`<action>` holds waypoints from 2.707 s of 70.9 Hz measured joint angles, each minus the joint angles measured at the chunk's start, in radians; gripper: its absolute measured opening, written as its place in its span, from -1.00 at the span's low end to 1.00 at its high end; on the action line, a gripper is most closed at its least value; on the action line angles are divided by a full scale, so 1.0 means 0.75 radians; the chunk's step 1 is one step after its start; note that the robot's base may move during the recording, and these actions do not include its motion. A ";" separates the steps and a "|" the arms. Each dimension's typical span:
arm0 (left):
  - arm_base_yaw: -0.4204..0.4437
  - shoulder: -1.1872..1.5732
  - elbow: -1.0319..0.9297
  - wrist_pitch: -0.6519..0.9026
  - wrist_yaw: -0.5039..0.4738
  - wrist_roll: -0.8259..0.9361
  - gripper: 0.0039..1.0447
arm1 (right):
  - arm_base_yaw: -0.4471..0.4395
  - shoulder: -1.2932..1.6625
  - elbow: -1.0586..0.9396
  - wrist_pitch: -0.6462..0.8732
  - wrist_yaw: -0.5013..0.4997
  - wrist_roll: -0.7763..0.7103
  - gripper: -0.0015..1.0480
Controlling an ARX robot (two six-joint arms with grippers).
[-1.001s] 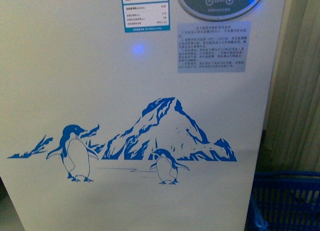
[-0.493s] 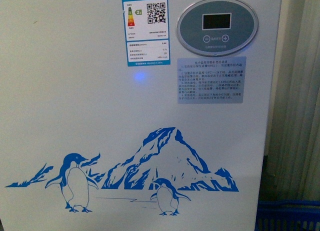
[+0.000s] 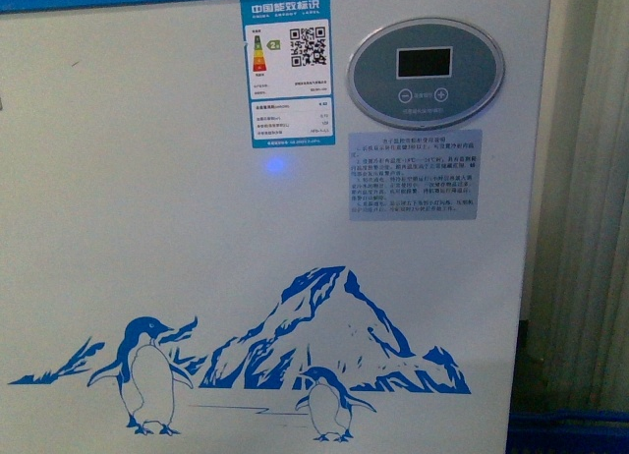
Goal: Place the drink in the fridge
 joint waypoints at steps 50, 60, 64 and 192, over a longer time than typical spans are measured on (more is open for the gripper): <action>0.000 0.000 0.000 0.001 0.000 0.000 0.85 | 0.000 0.001 -0.009 0.000 0.003 -0.004 -0.19; 0.000 0.000 0.000 0.001 0.000 0.000 0.85 | 0.000 0.001 -0.009 0.000 0.003 -0.005 -0.19; 0.000 0.000 0.000 0.001 -0.001 0.000 0.85 | 0.000 0.000 -0.009 0.000 0.003 -0.004 -0.19; -0.243 2.223 1.439 0.420 0.643 1.654 0.85 | 0.001 0.000 -0.009 0.002 0.003 -0.005 -0.19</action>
